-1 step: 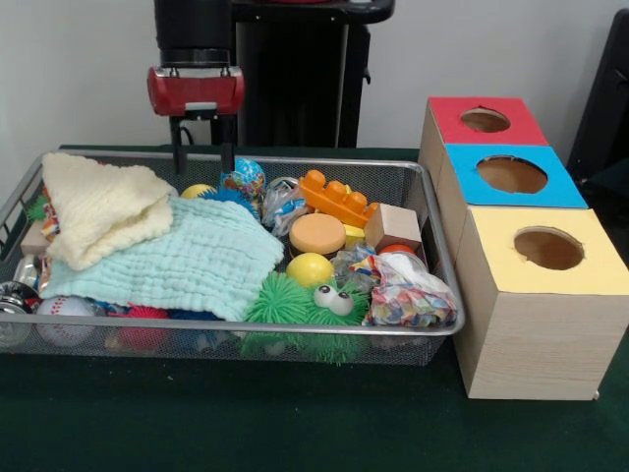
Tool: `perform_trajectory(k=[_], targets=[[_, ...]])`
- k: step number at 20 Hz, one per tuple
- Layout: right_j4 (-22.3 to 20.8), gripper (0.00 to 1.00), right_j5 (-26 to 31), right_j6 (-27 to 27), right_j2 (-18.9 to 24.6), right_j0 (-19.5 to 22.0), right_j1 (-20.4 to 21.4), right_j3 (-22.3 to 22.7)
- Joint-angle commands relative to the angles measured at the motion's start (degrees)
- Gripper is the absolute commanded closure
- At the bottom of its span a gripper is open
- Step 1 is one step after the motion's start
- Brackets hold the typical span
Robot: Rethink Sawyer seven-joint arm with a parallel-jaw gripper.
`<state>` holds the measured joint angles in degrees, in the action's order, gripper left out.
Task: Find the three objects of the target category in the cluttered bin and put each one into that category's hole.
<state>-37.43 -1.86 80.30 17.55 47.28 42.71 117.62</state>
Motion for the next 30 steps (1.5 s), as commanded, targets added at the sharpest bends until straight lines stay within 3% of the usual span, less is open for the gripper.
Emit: perform_trajectory(k=[1,13,22,30], targets=[[2.3,0.0,4.4,6.1,1.8,-1.7,-2.4,-9.7],[3.7,0.0,2.6,7.4,-1.0,-3.1,-8.1,-15.3],[2.8,0.0,-2.8,8.4,-3.7,-4.4,-14.8,-19.5],[3.7,0.0,-5.0,9.5,-5.2,-6.2,-18.2,-21.8]])
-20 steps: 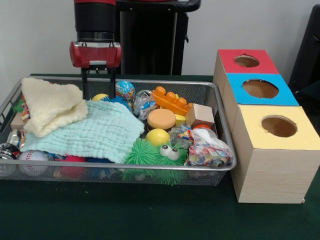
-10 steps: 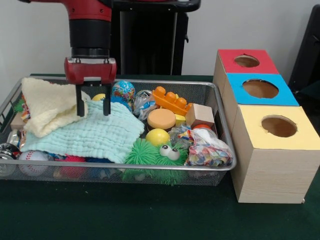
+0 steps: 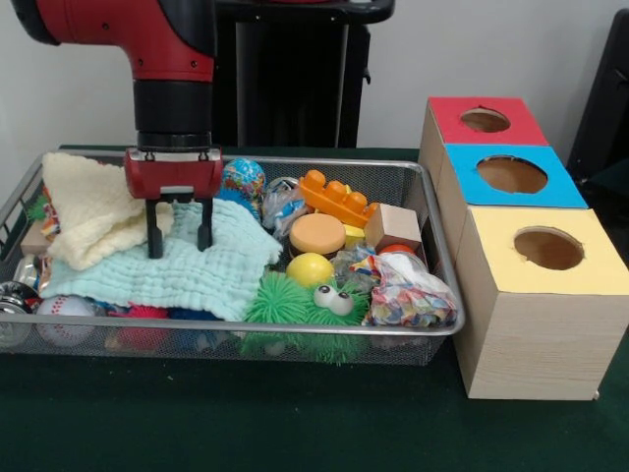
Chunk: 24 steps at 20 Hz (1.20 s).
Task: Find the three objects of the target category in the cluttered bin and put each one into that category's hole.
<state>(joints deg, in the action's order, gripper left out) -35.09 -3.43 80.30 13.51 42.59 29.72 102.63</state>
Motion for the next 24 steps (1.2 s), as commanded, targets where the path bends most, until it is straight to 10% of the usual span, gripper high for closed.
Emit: perform_trajectory(k=[1,8,9,24], targets=[[1.6,0.0,-4.2,9.8,-1.7,-2.0,-5.9,-7.2],[2.3,0.0,-5.6,9.7,-1.8,-2.6,-7.5,-7.6],[2.1,1.0,-5.2,9.2,-1.5,-2.5,-7.4,-7.6],[-0.9,1.0,6.7,2.0,6.8,6.9,4.7,1.2]])
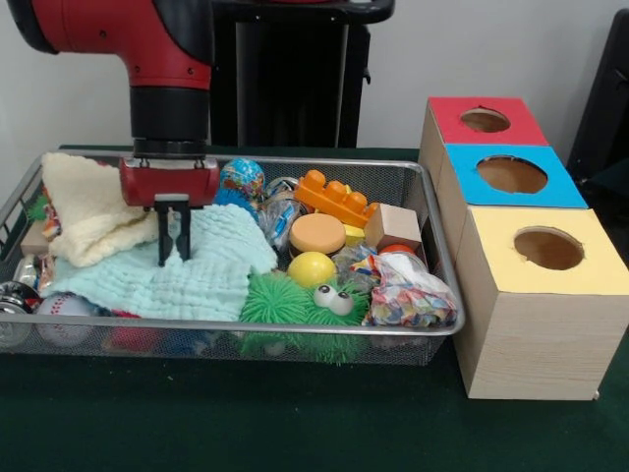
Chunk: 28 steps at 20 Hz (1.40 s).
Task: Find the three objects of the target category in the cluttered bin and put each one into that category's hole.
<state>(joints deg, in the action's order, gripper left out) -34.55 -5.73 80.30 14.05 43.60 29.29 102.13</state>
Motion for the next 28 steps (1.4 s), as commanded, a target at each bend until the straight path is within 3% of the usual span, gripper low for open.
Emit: perform_trajectory(k=[1,4,9,28], targets=[[-1.5,1.0,10.6,0.8,7.5,7.5,6.7,3.0],[-1.7,1.0,15.1,-3.4,11.8,12.7,10.2,6.1],[-2.6,1.0,19.9,-7.8,16.4,18.1,13.2,8.1],[-7.9,1.0,19.2,-4.2,17.0,22.8,18.0,12.8]])
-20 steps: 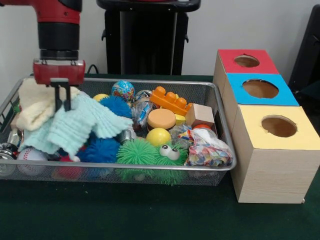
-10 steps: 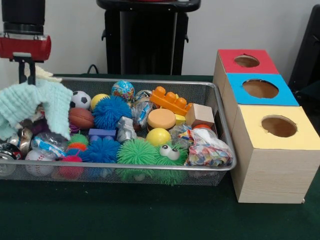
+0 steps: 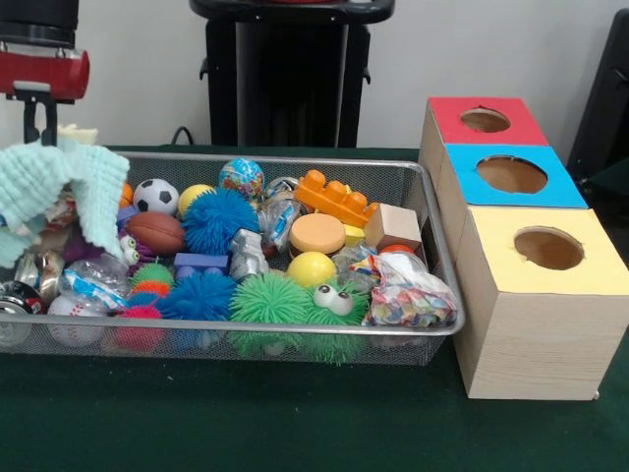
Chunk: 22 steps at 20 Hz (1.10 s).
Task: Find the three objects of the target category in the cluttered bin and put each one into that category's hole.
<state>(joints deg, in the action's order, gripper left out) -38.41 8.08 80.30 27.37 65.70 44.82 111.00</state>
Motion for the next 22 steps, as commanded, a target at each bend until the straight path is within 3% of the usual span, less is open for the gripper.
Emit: perform_trajectory(k=[1,7,8,12,22], targets=[[-4.1,1.0,5.1,-3.5,3.2,0.5,2.9,4.2],[-4.0,1.0,5.2,-2.1,3.0,0.4,3.8,5.4],[-4.4,0.0,4.8,-2.4,3.4,0.6,3.8,5.6],[-4.5,0.0,3.7,-2.0,4.1,1.0,3.7,6.0],[-3.9,0.0,4.2,1.2,0.6,-3.7,4.5,6.0]])
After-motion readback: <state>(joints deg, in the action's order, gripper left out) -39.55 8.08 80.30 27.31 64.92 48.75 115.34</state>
